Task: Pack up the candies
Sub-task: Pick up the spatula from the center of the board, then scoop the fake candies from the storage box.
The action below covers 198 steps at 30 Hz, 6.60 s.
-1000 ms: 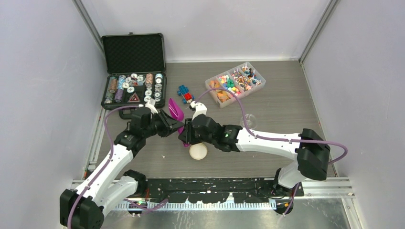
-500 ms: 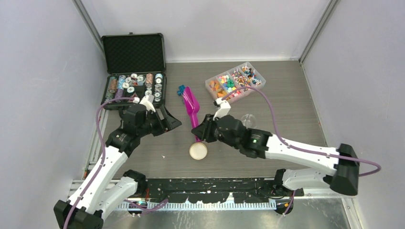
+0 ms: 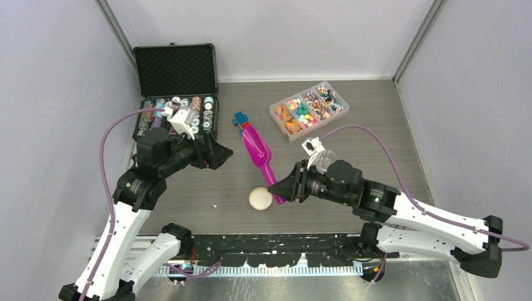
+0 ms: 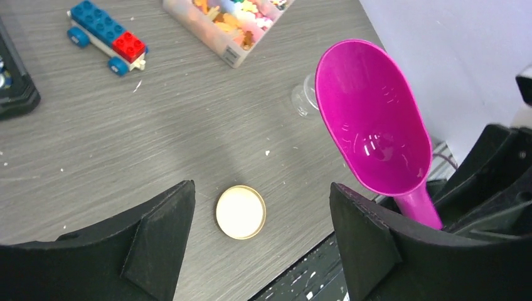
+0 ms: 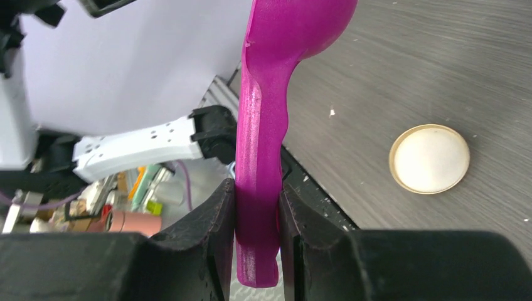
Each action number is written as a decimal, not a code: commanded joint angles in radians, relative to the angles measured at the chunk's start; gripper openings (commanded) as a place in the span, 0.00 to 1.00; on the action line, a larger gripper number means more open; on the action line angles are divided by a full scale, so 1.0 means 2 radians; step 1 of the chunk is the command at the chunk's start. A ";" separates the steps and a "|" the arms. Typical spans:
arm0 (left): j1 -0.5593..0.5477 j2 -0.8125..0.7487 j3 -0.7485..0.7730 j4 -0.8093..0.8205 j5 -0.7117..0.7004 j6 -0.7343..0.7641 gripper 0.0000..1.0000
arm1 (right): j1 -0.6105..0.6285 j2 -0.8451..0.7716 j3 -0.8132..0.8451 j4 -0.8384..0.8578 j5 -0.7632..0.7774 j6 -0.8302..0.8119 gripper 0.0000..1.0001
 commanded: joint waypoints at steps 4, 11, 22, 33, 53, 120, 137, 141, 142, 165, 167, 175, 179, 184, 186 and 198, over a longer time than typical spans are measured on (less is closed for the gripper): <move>-0.002 -0.011 0.013 0.018 0.170 0.057 0.80 | 0.000 -0.048 0.008 -0.028 -0.122 -0.036 0.06; -0.002 -0.022 -0.028 0.110 0.227 0.003 0.84 | -0.001 -0.049 0.009 -0.046 -0.157 -0.026 0.06; -0.002 0.005 -0.068 0.195 0.260 -0.050 0.73 | -0.001 -0.071 -0.007 -0.022 -0.180 -0.024 0.06; -0.001 0.012 -0.095 0.263 0.250 -0.147 0.00 | -0.001 -0.079 0.013 -0.070 -0.107 -0.044 0.20; 0.000 -0.002 -0.116 0.108 0.045 -0.362 0.00 | -0.001 -0.136 0.002 -0.012 0.094 -0.348 0.76; 0.014 0.020 -0.202 0.164 0.165 -0.570 0.00 | -0.197 0.043 0.126 -0.129 -0.253 -0.305 0.64; 0.017 0.001 -0.226 0.176 0.132 -0.589 0.05 | -0.196 0.042 0.119 -0.122 -0.270 -0.305 0.02; 0.024 -0.033 -0.253 0.201 0.097 -0.601 0.49 | -0.197 0.026 0.114 -0.115 -0.233 -0.294 0.00; 0.026 -0.039 -0.255 0.199 0.090 -0.595 0.63 | -0.197 0.023 0.115 -0.117 -0.220 -0.293 0.00; 0.026 0.047 -0.095 -0.055 -0.031 0.015 1.00 | -0.368 0.196 0.329 -0.347 0.072 -0.410 0.01; 0.027 0.054 -0.105 -0.053 -0.023 0.021 1.00 | -0.390 0.222 0.356 -0.368 0.075 -0.424 0.00; 0.000 0.062 -0.099 -0.078 -0.039 0.032 1.00 | -0.444 0.332 0.441 -0.408 0.093 -0.485 0.00; -0.006 0.076 -0.101 -0.071 -0.023 0.032 1.00 | -0.460 0.384 0.489 -0.431 0.080 -0.510 0.00; -0.006 0.126 -0.085 -0.050 -0.009 0.011 0.96 | -0.467 0.443 0.537 -0.450 0.091 -0.545 0.01; -0.006 0.147 -0.073 -0.033 0.005 -0.011 0.94 | -0.472 0.465 0.557 -0.453 0.106 -0.555 0.00; -0.008 0.262 0.010 -0.011 0.010 -0.009 0.91 | -0.510 0.608 0.721 -0.534 0.063 -0.565 0.00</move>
